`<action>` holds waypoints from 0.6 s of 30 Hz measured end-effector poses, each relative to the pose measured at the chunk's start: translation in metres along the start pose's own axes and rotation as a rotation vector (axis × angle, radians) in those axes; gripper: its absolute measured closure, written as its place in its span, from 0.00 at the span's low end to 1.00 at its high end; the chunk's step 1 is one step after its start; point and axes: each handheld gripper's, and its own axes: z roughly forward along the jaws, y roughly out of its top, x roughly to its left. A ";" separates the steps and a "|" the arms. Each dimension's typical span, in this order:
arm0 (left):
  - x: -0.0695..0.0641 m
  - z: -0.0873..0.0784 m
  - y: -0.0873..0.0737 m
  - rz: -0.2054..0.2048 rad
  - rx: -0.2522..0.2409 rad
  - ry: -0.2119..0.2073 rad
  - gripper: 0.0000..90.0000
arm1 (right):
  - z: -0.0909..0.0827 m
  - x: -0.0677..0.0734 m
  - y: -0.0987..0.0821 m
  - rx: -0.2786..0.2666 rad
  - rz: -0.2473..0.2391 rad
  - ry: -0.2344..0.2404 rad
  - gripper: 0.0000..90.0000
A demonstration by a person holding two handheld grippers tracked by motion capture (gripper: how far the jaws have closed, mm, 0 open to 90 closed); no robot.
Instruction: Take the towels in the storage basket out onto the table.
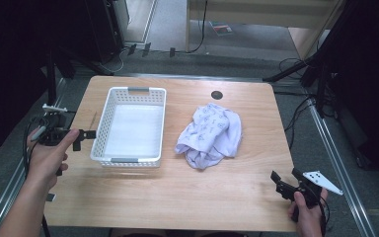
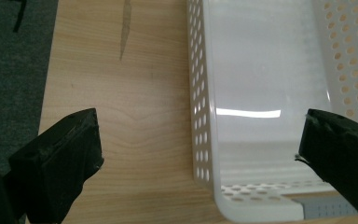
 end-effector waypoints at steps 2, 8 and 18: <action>0.002 -0.007 -0.012 0.021 -0.063 -0.018 0.00 | 0.000 0.000 0.000 0.001 -0.002 -0.001 0.14; 0.001 -0.018 -0.041 0.065 -0.166 0.014 0.00 | 0.000 0.001 0.000 0.003 -0.005 -0.004 0.14; 0.023 -0.004 -0.098 0.013 -0.294 -0.086 0.00 | 0.000 0.001 0.000 -0.001 -0.002 -0.005 0.14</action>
